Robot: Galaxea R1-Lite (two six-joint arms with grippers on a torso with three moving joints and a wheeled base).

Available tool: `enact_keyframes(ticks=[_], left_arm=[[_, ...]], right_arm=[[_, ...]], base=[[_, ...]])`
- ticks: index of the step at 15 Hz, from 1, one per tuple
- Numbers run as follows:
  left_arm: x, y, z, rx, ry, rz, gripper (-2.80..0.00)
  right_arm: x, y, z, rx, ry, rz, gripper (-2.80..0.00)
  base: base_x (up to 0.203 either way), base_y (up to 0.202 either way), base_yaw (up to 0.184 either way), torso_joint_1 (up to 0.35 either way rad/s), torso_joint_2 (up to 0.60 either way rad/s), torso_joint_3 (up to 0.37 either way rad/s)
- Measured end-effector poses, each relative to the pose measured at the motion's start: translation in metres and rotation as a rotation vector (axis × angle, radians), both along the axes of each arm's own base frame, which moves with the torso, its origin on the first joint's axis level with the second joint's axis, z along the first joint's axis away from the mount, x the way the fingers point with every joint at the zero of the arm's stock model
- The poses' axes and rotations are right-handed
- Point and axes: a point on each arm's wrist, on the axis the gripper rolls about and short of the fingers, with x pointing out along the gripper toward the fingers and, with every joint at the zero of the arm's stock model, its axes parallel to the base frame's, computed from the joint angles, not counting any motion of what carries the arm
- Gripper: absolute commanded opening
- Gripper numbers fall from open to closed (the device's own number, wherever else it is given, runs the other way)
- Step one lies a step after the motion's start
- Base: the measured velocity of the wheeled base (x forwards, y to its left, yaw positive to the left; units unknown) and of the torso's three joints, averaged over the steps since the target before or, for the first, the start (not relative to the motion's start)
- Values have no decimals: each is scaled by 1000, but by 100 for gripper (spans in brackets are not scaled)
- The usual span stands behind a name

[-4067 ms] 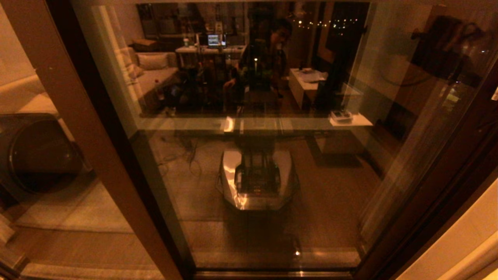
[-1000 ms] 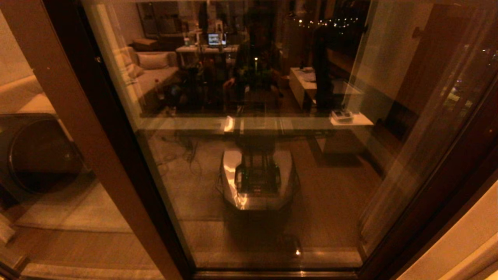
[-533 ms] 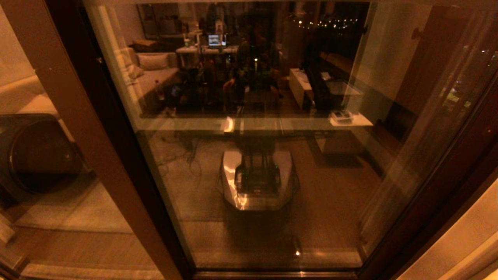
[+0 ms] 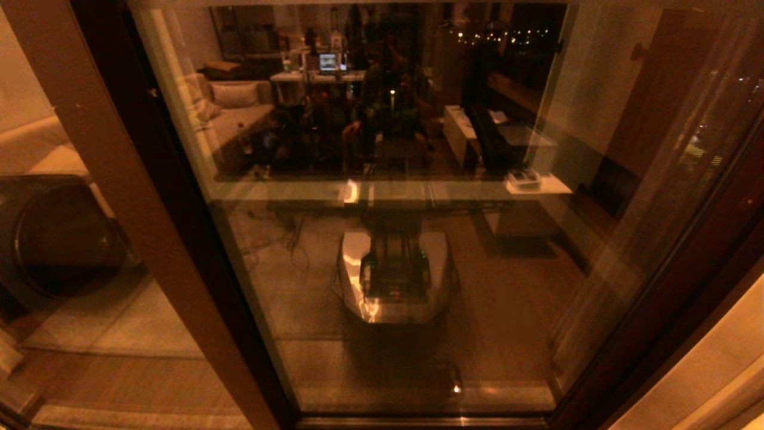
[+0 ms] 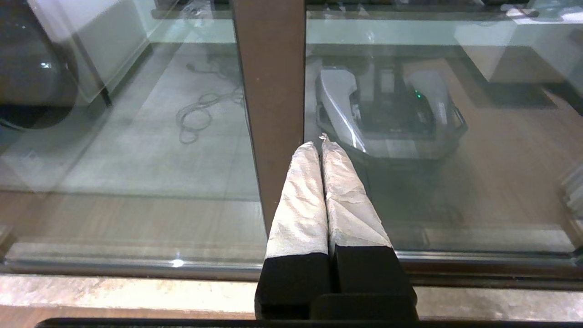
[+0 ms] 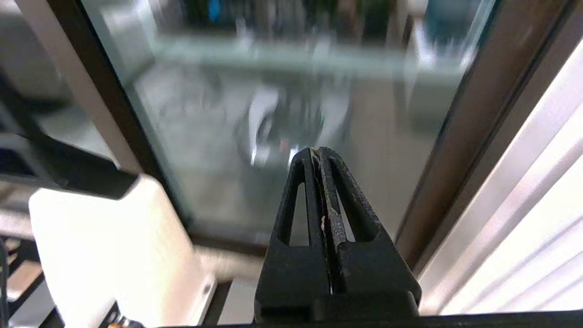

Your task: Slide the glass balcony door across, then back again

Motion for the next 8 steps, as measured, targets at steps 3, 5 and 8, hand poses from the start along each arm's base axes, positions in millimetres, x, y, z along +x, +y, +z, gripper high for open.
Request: enact_keyframes(ticks=[3,5,8], left_arm=[[0,0,0,0,0,0,-280],[0,0,0,0,0,0,-280],[0,0,0,0,0,1,-280]], right_arm=[[-16,-7,0,-50,-56,-61,-280],[-30,-10,-27,-107,-6,-52,-280],[-35,-14,-78,-139,117,-41,-280]], base=[[0,0,0,0,0,0],[0,0,0,0,0,0],[0,0,0,0,0,0]])
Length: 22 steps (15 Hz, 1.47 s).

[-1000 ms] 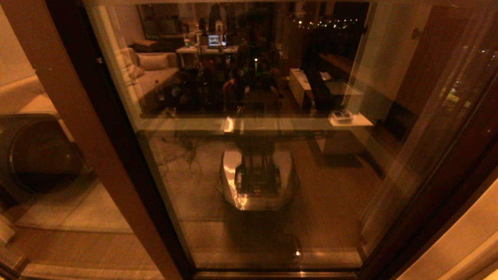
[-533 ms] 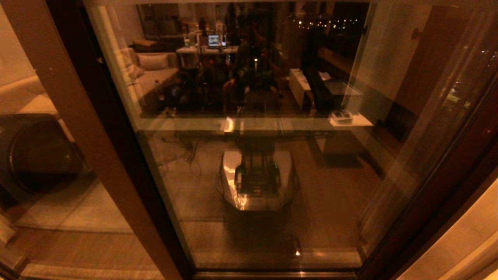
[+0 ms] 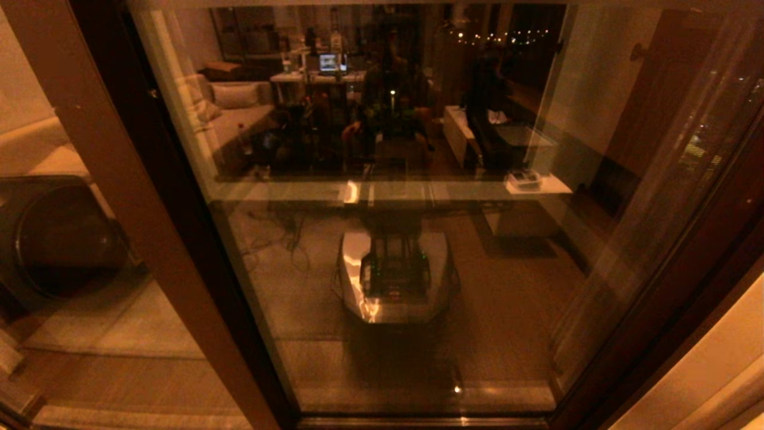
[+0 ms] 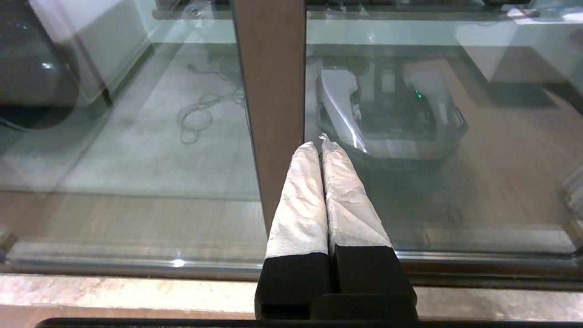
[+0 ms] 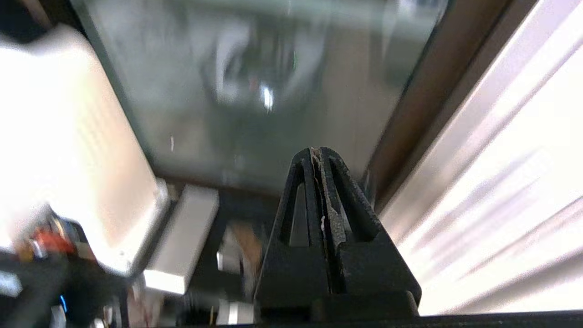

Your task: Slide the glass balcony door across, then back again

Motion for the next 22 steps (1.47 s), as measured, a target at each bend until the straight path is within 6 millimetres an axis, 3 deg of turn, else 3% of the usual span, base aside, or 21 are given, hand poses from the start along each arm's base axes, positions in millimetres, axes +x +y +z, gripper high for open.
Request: enact_keyframes(ticks=[2,4,9,12,15,22], left_arm=[[0,0,0,0,0,0,-280],[0,0,0,0,-1,-1,-280],[0,0,0,0,-1,0,-280],[0,0,0,0,-1,-1,-280],[0,0,0,0,-1,0,-280],[0,0,0,0,-1,-1,-280]], right_arm=[[13,-1,-20,0,91,-4,-280],[43,-2,-32,17,175,-24,-280],[151,-5,-80,5,215,-179,-280],[200,-6,-115,-27,57,-211,-280],[212,-5,-115,-35,-142,-175,-280],[213,-5,-121,15,-110,-174,-280]], base=[[0,0,0,0,0,0],[0,0,0,0,0,0],[0,0,0,0,0,0],[0,0,0,0,0,0],[0,0,0,0,0,0],[0,0,0,0,0,0]])
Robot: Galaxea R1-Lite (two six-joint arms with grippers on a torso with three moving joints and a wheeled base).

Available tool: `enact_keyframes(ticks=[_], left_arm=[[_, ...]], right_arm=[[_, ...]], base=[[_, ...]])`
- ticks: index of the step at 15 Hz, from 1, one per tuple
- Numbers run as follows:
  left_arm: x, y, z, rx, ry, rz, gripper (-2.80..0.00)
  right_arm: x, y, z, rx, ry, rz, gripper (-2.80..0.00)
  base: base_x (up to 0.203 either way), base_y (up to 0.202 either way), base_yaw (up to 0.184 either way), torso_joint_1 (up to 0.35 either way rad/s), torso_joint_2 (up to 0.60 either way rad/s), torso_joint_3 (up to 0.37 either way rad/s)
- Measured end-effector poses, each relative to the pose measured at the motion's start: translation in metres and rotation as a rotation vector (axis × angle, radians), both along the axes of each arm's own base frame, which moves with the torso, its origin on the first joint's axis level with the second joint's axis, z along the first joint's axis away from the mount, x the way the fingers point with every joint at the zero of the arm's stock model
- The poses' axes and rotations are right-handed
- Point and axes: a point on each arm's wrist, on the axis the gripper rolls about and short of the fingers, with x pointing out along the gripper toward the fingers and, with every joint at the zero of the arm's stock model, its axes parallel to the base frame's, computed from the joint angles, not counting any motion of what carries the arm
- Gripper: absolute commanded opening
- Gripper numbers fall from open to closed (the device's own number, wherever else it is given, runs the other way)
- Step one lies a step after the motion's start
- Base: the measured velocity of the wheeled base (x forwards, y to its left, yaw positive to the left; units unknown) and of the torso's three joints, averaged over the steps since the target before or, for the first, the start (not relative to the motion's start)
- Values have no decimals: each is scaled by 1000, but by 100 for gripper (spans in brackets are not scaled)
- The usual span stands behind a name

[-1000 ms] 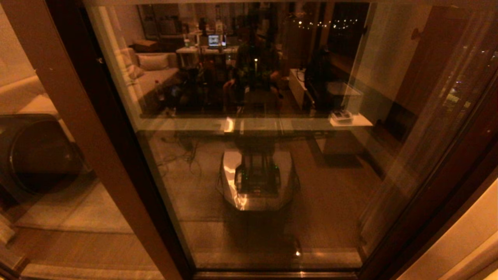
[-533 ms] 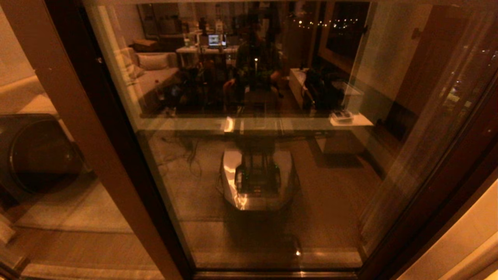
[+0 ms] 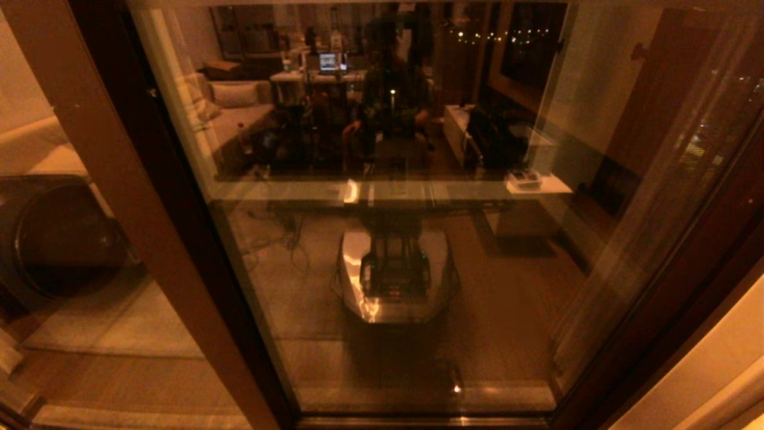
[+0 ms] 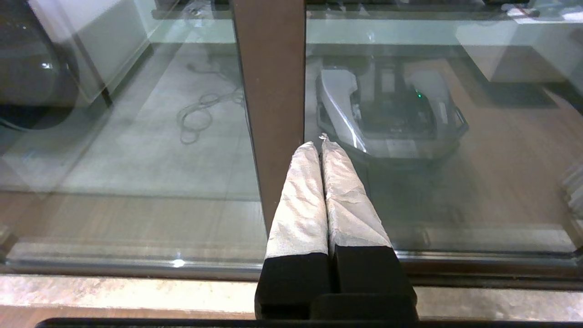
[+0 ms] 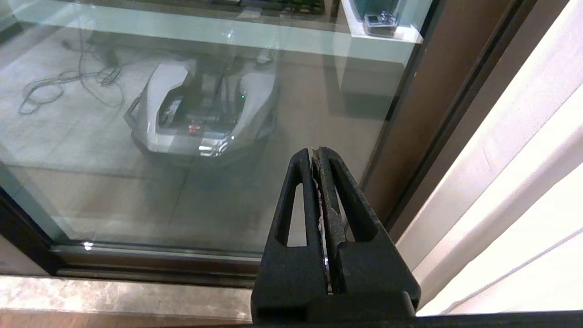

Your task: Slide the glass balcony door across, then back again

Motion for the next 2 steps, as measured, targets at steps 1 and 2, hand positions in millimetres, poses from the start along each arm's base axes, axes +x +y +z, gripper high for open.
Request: enact_keyframes(ticks=[1,2], left_arm=[[0,0,0,0,0,0,-280],[0,0,0,0,0,0,-280]], right_arm=[[0,0,0,2,1,0,-280],[0,0,0,5,2,-1,-280]], base=[[0,0,0,0,0,0],[0,0,0,0,0,0]])
